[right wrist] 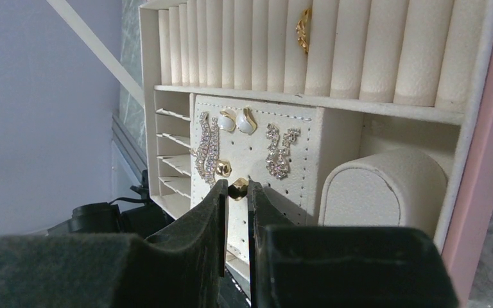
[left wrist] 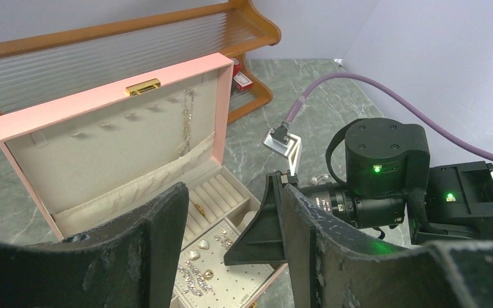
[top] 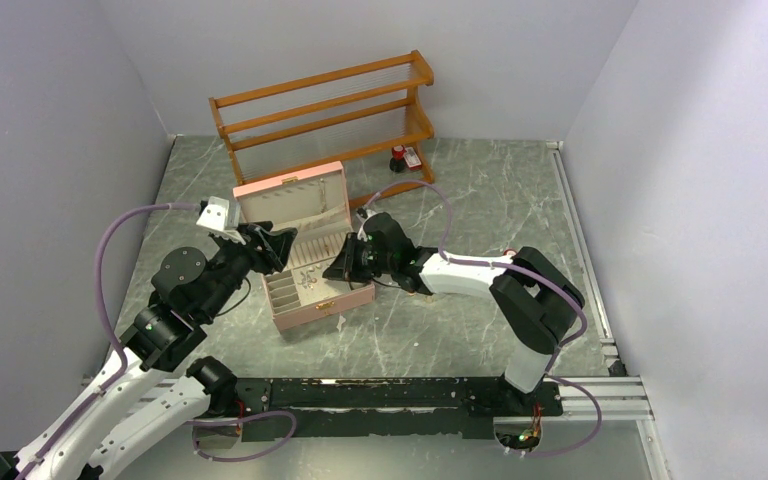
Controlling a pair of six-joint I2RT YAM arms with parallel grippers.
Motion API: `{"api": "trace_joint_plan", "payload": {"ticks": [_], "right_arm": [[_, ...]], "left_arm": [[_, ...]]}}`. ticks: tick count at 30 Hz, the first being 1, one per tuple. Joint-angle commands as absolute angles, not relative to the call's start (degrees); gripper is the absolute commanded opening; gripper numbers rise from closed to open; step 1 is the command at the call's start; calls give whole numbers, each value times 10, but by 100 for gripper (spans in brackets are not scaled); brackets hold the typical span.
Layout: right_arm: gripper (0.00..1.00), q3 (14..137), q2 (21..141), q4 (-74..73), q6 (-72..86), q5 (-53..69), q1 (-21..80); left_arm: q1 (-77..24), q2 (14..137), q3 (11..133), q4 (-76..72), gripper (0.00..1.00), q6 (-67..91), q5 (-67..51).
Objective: Organize the mixed jewelry
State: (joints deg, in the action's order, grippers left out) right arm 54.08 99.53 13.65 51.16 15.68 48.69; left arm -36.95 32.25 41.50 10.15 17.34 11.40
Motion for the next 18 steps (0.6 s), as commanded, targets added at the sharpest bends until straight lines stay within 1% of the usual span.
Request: {"api": "trace_joint_plan", "payload": {"ticks": [1, 7, 11, 15, 18], "right_arm": [[15, 535, 991, 132, 498, 154, 490], [16, 555, 1008, 111, 484, 144, 493], [18, 577, 1020, 85, 470, 139, 499], [24, 589, 1023, 63, 463, 132, 503], [30, 592, 1020, 52, 459, 129, 504]], "left_arm": [[-364, 317, 410, 89, 60, 170, 120], [-363, 318, 410, 89, 60, 170, 119], [-363, 318, 410, 90, 60, 170, 119], [-361, 316, 409, 91, 60, 171, 119], [-361, 316, 409, 89, 60, 172, 118]]}}
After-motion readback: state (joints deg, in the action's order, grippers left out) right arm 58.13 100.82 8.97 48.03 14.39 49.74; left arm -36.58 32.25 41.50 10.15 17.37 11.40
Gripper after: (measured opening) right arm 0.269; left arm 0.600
